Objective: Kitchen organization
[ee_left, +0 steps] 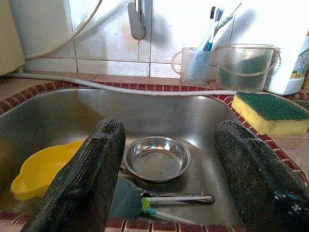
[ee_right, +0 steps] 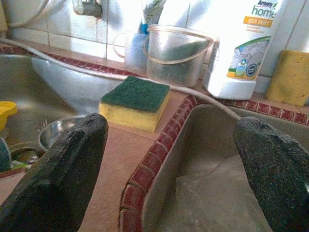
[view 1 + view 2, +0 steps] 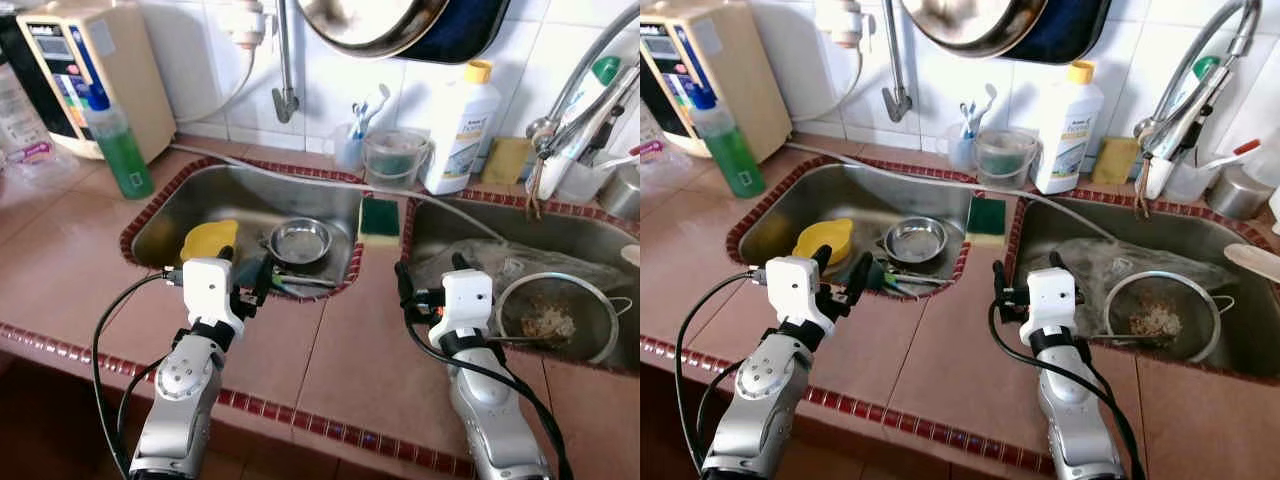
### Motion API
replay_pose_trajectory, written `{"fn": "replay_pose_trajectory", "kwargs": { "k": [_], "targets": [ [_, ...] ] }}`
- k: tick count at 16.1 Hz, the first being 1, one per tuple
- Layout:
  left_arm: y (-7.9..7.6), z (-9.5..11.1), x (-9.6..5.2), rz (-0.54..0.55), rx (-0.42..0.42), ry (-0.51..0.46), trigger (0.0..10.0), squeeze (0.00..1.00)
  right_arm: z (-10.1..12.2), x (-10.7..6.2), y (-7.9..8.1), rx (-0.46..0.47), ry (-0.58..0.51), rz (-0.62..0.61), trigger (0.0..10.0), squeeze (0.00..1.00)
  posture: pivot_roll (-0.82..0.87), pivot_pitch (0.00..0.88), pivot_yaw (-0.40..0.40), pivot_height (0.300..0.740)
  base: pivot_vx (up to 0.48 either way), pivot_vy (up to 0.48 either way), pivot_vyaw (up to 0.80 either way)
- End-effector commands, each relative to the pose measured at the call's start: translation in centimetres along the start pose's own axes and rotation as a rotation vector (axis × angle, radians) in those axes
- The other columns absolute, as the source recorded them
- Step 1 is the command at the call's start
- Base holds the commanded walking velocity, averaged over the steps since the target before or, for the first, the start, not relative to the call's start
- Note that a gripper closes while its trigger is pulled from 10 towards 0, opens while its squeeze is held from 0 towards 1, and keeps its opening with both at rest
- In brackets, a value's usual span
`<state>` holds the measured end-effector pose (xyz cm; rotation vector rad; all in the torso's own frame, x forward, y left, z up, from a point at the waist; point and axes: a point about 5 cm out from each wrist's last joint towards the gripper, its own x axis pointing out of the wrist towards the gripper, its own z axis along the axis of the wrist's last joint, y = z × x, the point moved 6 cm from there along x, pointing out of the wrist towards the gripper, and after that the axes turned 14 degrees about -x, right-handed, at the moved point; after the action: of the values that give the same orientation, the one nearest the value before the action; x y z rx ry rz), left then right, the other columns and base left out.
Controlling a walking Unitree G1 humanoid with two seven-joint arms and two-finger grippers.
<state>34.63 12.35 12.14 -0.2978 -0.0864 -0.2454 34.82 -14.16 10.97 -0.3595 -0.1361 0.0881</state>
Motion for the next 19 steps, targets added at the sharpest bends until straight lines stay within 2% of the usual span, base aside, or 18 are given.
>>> {"fn": "replay_pose_trajectory", "kwargs": {
  "k": [1, 8, 14, 16, 19],
  "targets": [
    [0.07, 0.36, -0.07, 0.002, 0.005, -0.005, 10.0, 0.0, 0.36, 0.39, -0.22, -0.004, -0.014, 0.002, 10.0, 0.0, -0.14, 0.003, 0.032, 0.74, 0.0, 0.0, 0.0],
    [0.02, 0.58, 0.26, -0.003, 0.013, -0.009, 10.0, 0.0, 0.1, 0.43, -0.81, -0.02, -0.016, -0.002, 10.0, 0.0, -0.15, 0.0, 0.026, 0.74, -0.069, 0.0, 0.0],
    [-0.01, 0.58, 0.33, -0.003, 0.014, -0.01, 10.0, 0.0, 0.06, 0.51, -0.76, -0.021, -0.016, 0.004, 10.0, 0.0, -0.14, 0.0, 0.019, 0.74, -0.274, 0.0, 0.0],
    [0.16, -0.09, 0.31, 0.002, 0.041, 0.013, 10.0, 0.0, 0.23, 0.73, -0.6, -0.013, -0.023, 0.008, 10.0, 0.0, -0.14, 0.0, 0.016, 0.74, -0.274, 0.0, 0.0],
    [-0.07, -0.24, 0.33, 0.002, 0.033, 0.016, 10.0, 0.0, 0.24, 0.82, -0.69, -0.013, -0.023, 0.008, 10.0, 0.0, -0.14, 0.0, 0.011, 0.74, -0.27, 0.0, 0.0]
  ]
}}
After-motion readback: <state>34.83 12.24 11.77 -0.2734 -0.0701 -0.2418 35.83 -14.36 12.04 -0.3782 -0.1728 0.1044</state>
